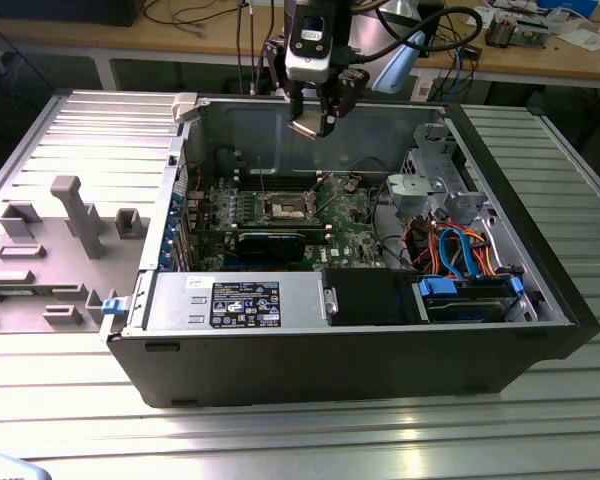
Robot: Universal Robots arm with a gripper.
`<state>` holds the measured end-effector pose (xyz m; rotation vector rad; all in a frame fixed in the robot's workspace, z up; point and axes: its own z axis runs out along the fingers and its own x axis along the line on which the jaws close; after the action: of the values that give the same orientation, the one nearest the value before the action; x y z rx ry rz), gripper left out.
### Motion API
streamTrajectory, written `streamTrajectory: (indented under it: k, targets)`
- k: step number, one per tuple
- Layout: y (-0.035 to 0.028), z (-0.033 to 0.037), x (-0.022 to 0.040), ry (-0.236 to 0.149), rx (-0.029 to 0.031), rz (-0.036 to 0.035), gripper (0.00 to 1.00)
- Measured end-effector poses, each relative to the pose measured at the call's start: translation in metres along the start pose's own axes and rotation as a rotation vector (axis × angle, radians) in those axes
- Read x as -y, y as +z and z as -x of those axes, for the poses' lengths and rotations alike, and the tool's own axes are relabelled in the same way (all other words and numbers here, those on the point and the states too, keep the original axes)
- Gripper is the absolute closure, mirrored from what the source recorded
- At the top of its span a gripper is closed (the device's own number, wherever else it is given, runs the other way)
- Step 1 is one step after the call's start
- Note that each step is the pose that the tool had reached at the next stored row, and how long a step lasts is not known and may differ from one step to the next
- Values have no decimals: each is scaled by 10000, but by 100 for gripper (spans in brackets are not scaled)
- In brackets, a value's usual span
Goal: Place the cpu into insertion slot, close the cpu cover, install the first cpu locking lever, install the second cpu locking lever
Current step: 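Place the cpu into insertion slot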
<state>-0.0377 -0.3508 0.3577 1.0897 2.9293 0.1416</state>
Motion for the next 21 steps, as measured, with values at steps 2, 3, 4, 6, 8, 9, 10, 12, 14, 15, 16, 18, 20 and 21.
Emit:
streamTrajectory:
  k: [2,3,4,6,8,9,10,12,14,15,16,18,20,21]
  targets:
    - [0,0,0,42,4,0,45]
    - [0,0,0,61,6,0,45]
    - [0,0,0,95,9,1,45]
    - [0,0,0,130,12,3,45]
    - [0,0,0,181,16,4,45]
    - [0,0,0,195,17,3,45]
    - [0,0,0,213,19,4,45]
    - [0,0,0,257,23,5,45]
    - [0,0,0,435,39,8,45]
    - [0,0,0,458,41,9,45]
    - [0,0,0,474,42,9,45]
    - [0,0,0,500,45,9,45]
    - [0,0,0,529,48,10,45]
    - [0,0,0,543,48,11,45]
